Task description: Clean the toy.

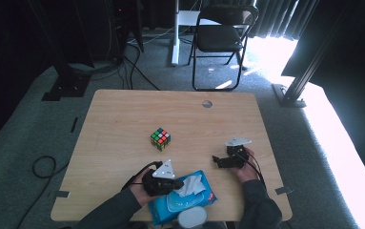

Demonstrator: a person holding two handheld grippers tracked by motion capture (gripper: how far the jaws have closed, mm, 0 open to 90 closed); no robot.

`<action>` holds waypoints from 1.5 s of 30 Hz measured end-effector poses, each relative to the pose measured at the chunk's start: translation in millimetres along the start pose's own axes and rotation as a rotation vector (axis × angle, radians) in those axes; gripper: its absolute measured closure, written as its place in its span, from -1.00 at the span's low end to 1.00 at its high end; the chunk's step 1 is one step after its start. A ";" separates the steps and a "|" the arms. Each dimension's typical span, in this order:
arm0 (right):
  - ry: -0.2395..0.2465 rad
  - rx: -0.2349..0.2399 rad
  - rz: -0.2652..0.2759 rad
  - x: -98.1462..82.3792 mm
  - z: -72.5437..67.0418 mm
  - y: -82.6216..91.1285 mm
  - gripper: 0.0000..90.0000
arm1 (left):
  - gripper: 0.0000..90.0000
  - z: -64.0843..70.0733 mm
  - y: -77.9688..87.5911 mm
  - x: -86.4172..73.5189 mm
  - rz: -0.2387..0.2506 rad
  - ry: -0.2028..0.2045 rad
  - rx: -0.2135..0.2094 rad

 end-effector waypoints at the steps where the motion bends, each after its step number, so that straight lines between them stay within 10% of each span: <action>1: 0.000 0.000 0.000 0.0 0.0 0.0 -0.70 | 0.97 -1.2 1.0 0.2 0.006 0.004 0.004; 22: 0.000 0.000 0.000 0.0 0.0 0.0 -0.70 | 0.98 -16.2 16.3 2.3 0.057 0.051 0.046; 45: -0.001 0.000 0.001 0.0 -0.1 0.0 -0.70 | 0.99 -57.5 49.0 -7.5 0.130 0.177 0.185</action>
Point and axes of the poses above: each handheld gripper's, and its own axes: y roughly backward along the jaws, x roughly out of its top, z roughly to its right, the point moved 4 cm from there along -y, roughly forward along the jaws, and after that the axes turned 7 degrees about x, right-handed, at the moved point
